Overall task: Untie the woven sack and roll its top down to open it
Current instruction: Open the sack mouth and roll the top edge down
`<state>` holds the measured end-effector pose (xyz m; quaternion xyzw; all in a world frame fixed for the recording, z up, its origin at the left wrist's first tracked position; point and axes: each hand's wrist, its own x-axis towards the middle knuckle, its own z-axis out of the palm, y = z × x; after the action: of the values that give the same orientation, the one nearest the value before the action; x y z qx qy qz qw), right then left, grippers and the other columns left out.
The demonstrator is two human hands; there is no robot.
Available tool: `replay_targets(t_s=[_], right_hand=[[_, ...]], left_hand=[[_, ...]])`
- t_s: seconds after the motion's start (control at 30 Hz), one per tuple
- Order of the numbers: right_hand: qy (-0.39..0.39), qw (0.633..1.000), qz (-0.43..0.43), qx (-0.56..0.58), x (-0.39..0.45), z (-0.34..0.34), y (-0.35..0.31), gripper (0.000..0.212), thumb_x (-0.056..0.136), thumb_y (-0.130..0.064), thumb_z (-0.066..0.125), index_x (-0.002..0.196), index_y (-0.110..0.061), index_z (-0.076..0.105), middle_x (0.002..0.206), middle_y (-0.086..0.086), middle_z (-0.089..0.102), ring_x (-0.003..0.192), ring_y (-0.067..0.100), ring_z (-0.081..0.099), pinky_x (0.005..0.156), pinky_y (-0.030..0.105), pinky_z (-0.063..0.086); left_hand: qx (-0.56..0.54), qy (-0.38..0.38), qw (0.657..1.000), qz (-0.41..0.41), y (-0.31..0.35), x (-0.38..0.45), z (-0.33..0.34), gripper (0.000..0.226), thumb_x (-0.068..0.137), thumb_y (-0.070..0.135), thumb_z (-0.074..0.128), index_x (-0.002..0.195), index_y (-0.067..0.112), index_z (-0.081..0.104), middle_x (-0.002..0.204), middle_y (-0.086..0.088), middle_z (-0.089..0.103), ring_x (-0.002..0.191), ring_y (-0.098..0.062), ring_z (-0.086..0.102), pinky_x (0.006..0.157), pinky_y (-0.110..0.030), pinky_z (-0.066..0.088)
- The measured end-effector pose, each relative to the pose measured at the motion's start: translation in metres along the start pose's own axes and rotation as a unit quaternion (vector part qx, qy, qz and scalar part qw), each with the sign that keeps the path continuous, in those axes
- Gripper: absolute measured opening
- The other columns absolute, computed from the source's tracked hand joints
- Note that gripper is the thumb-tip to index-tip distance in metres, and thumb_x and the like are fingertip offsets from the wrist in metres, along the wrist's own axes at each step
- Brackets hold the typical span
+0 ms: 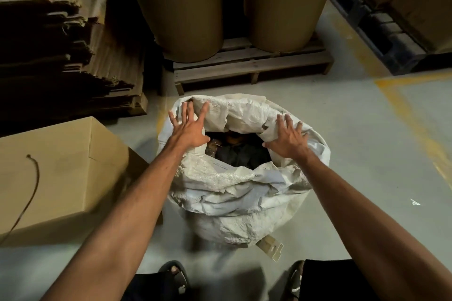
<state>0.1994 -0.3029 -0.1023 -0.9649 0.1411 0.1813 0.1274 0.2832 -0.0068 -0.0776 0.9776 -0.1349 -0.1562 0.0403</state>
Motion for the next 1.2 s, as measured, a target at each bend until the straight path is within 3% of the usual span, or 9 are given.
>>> replay_targets(t_s=[0.1,0.2,0.27,0.37,0.67,0.83,0.93,1.07,1.2], right_hand=[[0.036,0.996,-0.067,0.049,-0.021,0.017,0.003,0.092,0.094,-0.068,0.052,0.165,-0.024,0.013,0.173,0.009,0.006,0.157,0.046,0.001,0.122,0.067,0.009],[0.051,0.979,-0.152,0.121,-0.067,0.037,-0.014,0.071,0.100,-0.065,0.043,0.159,-0.026,0.034,0.166,0.006,0.033,0.156,0.035,0.020,0.124,0.055,0.019],[0.038,0.972,-0.179,0.145,-0.099,0.050,-0.029,0.060,0.103,-0.059,0.042,0.152,-0.025,0.047,0.157,0.005,0.049,0.151,0.028,0.035,0.120,0.049,0.030],[0.047,0.971,-0.209,0.106,-0.141,0.067,-0.038,0.052,0.102,-0.050,0.040,0.146,-0.027,0.052,0.145,0.002,0.059,0.139,0.023,0.049,0.111,0.052,0.039],[-0.117,0.981,-0.153,-0.010,-0.192,0.116,-0.016,0.058,0.097,-0.060,0.052,0.147,-0.030,0.049,0.150,0.003,0.050,0.142,0.025,0.041,0.114,0.049,0.035],[-0.008,0.990,-0.144,0.000,-0.194,0.123,-0.018,0.071,0.103,-0.064,0.036,0.164,-0.034,0.016,0.174,0.001,0.001,0.160,0.031,-0.006,0.125,0.053,-0.009],[0.007,0.994,-0.113,0.011,-0.192,0.124,-0.013,0.074,0.101,-0.071,0.025,0.165,-0.039,0.005,0.173,0.001,-0.010,0.158,0.033,-0.015,0.122,0.048,-0.019],[-0.030,0.996,-0.085,0.018,-0.193,0.138,-0.001,0.084,0.094,-0.083,0.018,0.164,-0.040,0.006,0.173,0.006,-0.011,0.157,0.034,-0.017,0.126,0.050,-0.012],[-0.043,0.996,-0.080,0.016,-0.190,0.143,0.005,0.089,0.090,-0.088,0.020,0.164,-0.040,0.008,0.173,0.003,-0.009,0.157,0.034,-0.017,0.126,0.057,-0.009]], left_hand=[[-0.039,0.001,0.999,0.007,0.011,-0.014,0.013,0.117,0.084,0.048,0.071,0.154,0.038,-0.022,0.160,-0.019,-0.030,0.145,-0.035,-0.035,0.110,-0.071,-0.017],[-0.104,0.000,0.995,0.010,0.034,-0.047,0.027,0.085,0.089,0.051,0.063,0.157,0.032,0.015,0.166,-0.008,-0.012,0.150,-0.031,-0.024,0.113,-0.065,-0.014],[-0.175,-0.036,0.984,0.022,0.048,-0.076,0.026,0.067,0.090,0.057,0.061,0.147,0.029,0.042,0.160,-0.006,0.023,0.151,-0.028,0.017,0.120,-0.055,0.012],[-0.261,-0.148,0.953,0.049,0.066,-0.126,0.018,0.061,0.087,0.059,0.066,0.139,0.030,0.054,0.135,0.003,0.057,0.114,-0.021,0.063,0.099,-0.036,0.049],[-0.023,-0.260,0.954,0.148,0.067,-0.224,0.098,0.058,0.097,0.053,0.044,0.150,0.030,0.040,0.151,0.001,0.044,0.136,-0.024,0.046,0.108,-0.041,0.037],[-0.117,-0.070,0.981,0.138,0.054,-0.216,0.107,0.043,0.102,0.041,0.046,0.142,0.028,0.053,0.148,0.006,0.050,0.142,-0.016,0.040,0.112,-0.034,0.034],[-0.033,0.066,0.991,0.107,0.047,-0.209,0.107,0.052,0.093,0.049,0.052,0.142,0.030,0.053,0.152,0.004,0.047,0.151,-0.025,0.023,0.119,-0.049,0.021],[0.029,0.033,0.996,0.080,0.034,-0.209,0.128,0.073,0.085,0.069,0.051,0.145,0.026,0.052,0.160,-0.008,0.036,0.152,-0.042,0.007,0.121,-0.059,-0.001],[0.015,0.030,0.998,0.053,0.020,-0.215,0.143,0.078,0.083,0.073,0.052,0.144,0.024,0.053,0.161,-0.009,0.032,0.153,-0.038,0.009,0.121,-0.057,0.001]])
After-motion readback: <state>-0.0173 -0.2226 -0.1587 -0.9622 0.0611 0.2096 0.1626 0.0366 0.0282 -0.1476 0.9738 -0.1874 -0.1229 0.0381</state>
